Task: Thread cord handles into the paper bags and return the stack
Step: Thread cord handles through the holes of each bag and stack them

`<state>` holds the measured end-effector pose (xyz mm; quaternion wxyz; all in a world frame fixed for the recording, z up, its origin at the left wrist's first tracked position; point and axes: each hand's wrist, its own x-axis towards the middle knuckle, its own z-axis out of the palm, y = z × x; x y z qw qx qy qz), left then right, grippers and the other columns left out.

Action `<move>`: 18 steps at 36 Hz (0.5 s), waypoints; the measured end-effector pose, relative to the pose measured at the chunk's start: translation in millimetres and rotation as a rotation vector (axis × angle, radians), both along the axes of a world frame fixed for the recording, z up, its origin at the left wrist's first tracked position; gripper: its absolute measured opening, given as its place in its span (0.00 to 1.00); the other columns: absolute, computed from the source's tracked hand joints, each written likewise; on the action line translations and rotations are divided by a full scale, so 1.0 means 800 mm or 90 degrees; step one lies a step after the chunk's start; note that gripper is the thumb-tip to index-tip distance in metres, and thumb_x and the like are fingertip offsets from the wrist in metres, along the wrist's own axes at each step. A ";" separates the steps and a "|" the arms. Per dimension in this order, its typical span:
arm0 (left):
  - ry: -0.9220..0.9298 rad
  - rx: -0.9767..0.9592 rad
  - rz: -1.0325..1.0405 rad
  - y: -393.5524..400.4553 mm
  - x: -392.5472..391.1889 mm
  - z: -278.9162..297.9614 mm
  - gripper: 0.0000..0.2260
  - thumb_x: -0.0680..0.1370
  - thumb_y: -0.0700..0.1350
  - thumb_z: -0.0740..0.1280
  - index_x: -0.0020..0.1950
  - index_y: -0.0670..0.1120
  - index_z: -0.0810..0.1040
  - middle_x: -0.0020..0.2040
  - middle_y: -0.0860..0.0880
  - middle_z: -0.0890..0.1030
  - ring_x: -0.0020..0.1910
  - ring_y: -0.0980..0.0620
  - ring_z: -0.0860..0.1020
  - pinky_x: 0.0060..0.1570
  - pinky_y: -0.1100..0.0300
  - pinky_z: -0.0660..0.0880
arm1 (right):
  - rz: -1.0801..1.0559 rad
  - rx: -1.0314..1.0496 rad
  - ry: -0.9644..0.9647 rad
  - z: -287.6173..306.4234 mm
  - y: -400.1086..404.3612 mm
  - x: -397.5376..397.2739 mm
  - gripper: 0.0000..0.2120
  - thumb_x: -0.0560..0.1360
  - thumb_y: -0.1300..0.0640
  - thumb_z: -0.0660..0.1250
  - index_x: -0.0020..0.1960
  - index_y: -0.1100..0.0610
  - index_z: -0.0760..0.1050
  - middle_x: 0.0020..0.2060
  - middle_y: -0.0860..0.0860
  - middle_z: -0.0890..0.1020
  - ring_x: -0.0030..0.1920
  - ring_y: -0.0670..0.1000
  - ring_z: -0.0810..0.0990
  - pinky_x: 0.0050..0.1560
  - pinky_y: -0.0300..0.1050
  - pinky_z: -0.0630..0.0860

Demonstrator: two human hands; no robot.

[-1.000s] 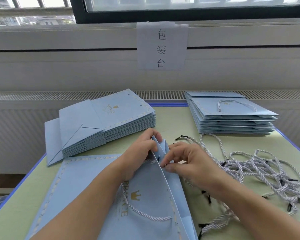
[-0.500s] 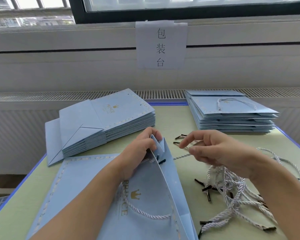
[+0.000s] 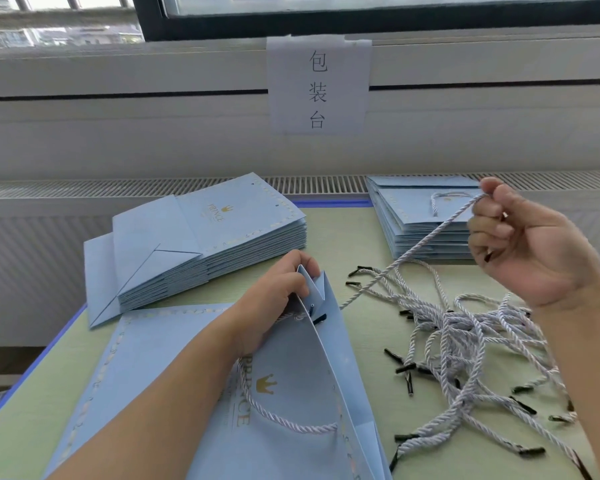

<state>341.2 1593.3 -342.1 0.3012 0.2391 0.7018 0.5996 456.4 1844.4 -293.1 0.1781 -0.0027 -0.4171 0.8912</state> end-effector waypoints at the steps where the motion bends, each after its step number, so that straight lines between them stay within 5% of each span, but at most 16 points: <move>1: -0.003 0.001 0.001 0.000 0.000 0.000 0.11 0.60 0.43 0.58 0.41 0.51 0.72 0.40 0.45 0.68 0.33 0.50 0.67 0.34 0.58 0.64 | -0.010 -0.019 0.022 0.001 0.004 0.002 0.14 0.55 0.56 0.78 0.40 0.53 0.80 0.28 0.44 0.71 0.24 0.40 0.66 0.23 0.29 0.64; 5: -0.005 0.003 0.006 0.000 0.001 0.001 0.11 0.60 0.43 0.58 0.41 0.50 0.72 0.40 0.46 0.68 0.34 0.50 0.67 0.35 0.58 0.64 | -0.045 -0.073 0.119 0.001 0.017 0.010 0.14 0.61 0.59 0.78 0.46 0.54 0.80 0.36 0.46 0.79 0.30 0.40 0.73 0.30 0.28 0.70; 9: -0.008 0.007 0.007 -0.001 0.001 0.002 0.12 0.60 0.42 0.58 0.42 0.49 0.71 0.39 0.46 0.68 0.34 0.50 0.67 0.35 0.58 0.64 | -0.136 -0.034 0.152 0.008 0.015 0.015 0.12 0.70 0.62 0.65 0.54 0.56 0.73 0.53 0.46 0.83 0.48 0.43 0.82 0.42 0.30 0.75; 15: -0.006 0.008 0.018 -0.005 -0.007 0.003 0.13 0.60 0.42 0.58 0.44 0.48 0.71 0.39 0.46 0.68 0.32 0.51 0.67 0.33 0.59 0.65 | -0.268 0.249 0.044 0.020 -0.031 0.016 0.08 0.70 0.55 0.65 0.36 0.53 0.82 0.28 0.46 0.81 0.28 0.42 0.76 0.29 0.29 0.71; 18: -0.020 0.019 0.023 -0.006 -0.008 0.003 0.14 0.60 0.41 0.58 0.44 0.47 0.71 0.39 0.45 0.69 0.33 0.50 0.67 0.33 0.59 0.65 | -0.180 0.473 -0.002 0.021 -0.067 0.020 0.02 0.64 0.53 0.72 0.35 0.51 0.84 0.30 0.46 0.80 0.31 0.44 0.73 0.31 0.32 0.69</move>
